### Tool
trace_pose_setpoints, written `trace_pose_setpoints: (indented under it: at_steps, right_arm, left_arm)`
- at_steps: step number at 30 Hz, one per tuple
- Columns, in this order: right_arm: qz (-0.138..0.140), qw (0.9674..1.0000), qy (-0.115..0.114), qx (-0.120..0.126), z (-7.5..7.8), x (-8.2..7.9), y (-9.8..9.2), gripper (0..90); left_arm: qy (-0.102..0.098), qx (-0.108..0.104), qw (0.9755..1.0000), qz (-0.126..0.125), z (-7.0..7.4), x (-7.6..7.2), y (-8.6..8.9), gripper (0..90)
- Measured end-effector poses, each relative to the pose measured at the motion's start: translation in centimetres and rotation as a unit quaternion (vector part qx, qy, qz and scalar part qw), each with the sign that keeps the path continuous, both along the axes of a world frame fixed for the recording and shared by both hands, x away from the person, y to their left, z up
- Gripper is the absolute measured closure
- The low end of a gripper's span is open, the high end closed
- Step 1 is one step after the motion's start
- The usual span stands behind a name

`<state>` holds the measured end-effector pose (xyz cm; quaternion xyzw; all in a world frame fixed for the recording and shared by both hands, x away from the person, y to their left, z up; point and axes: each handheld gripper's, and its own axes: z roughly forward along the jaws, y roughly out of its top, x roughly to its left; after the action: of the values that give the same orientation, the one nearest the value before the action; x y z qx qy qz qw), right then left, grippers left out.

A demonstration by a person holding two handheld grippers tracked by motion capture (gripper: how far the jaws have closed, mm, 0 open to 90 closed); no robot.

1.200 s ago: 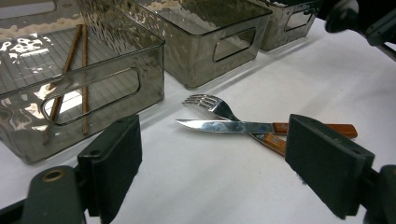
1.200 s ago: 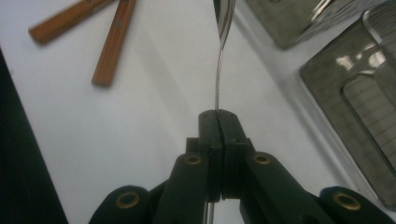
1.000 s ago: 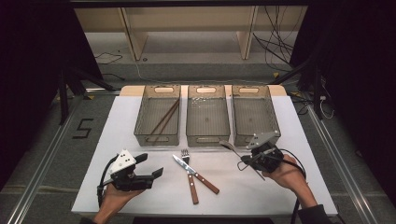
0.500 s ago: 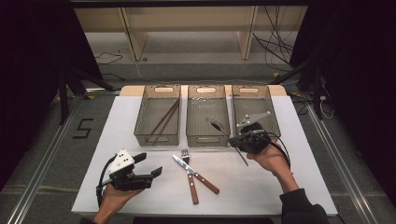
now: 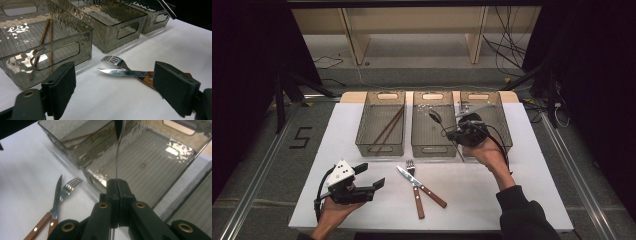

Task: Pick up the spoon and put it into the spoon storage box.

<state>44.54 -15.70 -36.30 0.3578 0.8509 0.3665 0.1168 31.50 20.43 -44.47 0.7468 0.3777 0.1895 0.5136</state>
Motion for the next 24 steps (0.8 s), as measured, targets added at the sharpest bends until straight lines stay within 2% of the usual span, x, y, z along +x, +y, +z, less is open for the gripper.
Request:
trace_pose_setpoints:
  at_steps: [9, 14, 21, 24]
  right_arm:
    - [-0.016, 0.9997, 0.009, 0.014, 0.0, 2.4, 1.4, 90.0]
    - [-0.028, 0.9995, 0.01, 0.013, 0.1, 3.6, 2.0, 90.0]
    - [-0.052, 0.9983, 0.021, 0.016, 0.2, 5.7, 2.4, 90.0]
    - [-0.065, 0.9972, 0.026, 0.026, 0.2, 6.5, 2.6, 90.0]
  left_arm:
    - [-0.001, -0.004, 1.0, 0.001, 0.1, 0.0, 0.1, 18.4]
    - [-0.003, -0.007, 1.0, 0.003, 0.1, -0.1, 0.1, 18.5]
    - [-0.004, -0.007, 1.0, 0.002, 0.1, -0.1, 0.1, 18.5]
    - [-0.004, -0.008, 1.0, 0.002, 0.1, -0.1, 0.1, 18.4]
